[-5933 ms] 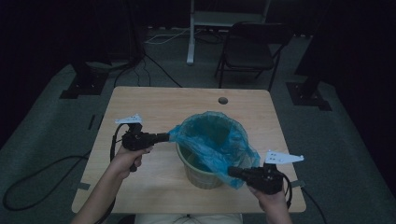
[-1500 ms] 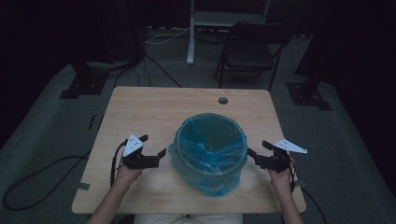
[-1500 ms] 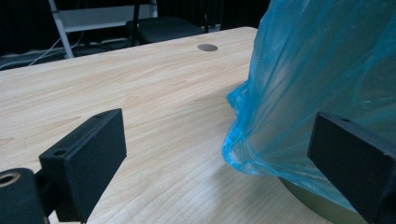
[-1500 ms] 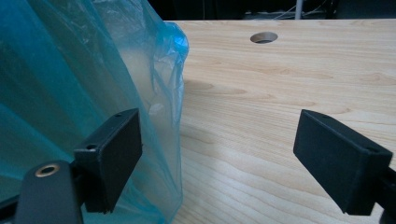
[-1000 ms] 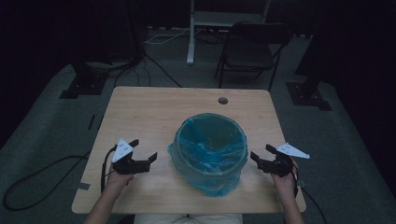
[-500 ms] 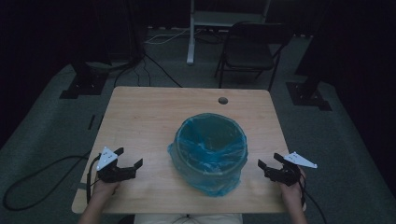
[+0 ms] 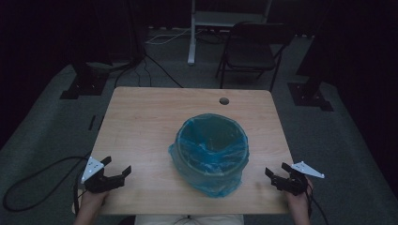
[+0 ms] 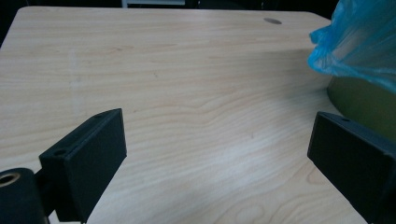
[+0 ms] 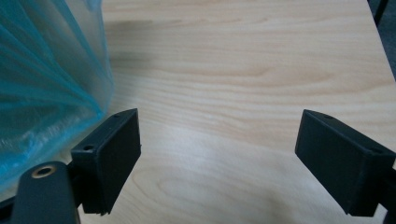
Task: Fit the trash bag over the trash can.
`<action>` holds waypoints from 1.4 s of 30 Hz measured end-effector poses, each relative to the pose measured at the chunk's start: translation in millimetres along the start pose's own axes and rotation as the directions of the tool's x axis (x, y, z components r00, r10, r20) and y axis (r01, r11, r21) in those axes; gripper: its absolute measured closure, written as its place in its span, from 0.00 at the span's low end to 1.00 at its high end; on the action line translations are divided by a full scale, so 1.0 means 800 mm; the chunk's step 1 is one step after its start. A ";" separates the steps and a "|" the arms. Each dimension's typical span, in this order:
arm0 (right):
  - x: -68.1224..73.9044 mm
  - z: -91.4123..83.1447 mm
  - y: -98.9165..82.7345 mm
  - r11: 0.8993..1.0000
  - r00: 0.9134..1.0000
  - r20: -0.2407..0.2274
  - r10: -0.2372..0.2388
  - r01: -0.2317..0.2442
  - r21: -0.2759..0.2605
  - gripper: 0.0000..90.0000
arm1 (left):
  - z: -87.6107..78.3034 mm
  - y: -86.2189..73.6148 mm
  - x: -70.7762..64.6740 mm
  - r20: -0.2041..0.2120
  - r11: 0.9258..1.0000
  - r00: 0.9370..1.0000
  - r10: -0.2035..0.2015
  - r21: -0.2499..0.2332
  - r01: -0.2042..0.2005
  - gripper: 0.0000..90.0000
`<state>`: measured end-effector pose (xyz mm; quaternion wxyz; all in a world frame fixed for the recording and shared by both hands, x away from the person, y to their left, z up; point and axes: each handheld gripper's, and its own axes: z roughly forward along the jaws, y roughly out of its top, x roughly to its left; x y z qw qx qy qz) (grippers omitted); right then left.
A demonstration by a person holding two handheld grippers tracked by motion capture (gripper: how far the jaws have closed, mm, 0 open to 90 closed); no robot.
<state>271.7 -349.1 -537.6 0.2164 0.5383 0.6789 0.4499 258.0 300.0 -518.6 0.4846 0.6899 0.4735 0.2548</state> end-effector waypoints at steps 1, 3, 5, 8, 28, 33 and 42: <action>-0.001 -0.002 -0.002 1.000 1.000 0.008 0.002 -0.002 0.001 0.15 | -0.003 -0.001 0.000 0.001 1.000 1.000 0.005 0.003 -0.005 0.06; -0.002 -0.005 -0.005 1.000 1.000 0.016 0.004 -0.004 0.002 0.15 | -0.009 -0.004 0.002 -0.006 1.000 1.000 0.007 0.003 -0.007 0.06; -0.003 -0.008 -0.007 1.000 1.000 0.025 0.007 -0.007 0.004 0.15 | -0.015 -0.008 0.004 -0.010 1.000 1.000 -0.005 -0.004 0.005 0.06; -0.005 -0.011 -0.010 1.000 0.999 0.036 0.014 -0.015 0.006 0.15 | -0.019 -0.013 0.006 -0.018 1.000 1.000 -0.017 -0.004 0.017 0.06; -0.024 -0.037 -0.034 0.996 0.990 0.113 0.082 -0.078 -0.045 0.15 | -0.058 -0.043 0.032 -0.269 0.998 0.963 -0.033 -0.052 0.020 0.06; -0.025 -0.036 -0.037 0.996 0.990 0.120 0.080 -0.076 -0.038 0.15 | -0.061 -0.044 0.033 -0.266 0.997 0.963 -0.040 -0.077 0.020 0.06; -0.026 -0.034 -0.039 0.996 0.990 0.113 0.087 -0.084 -0.028 0.15 | -0.061 -0.045 0.034 -0.259 0.997 0.965 -0.029 -0.080 0.009 0.06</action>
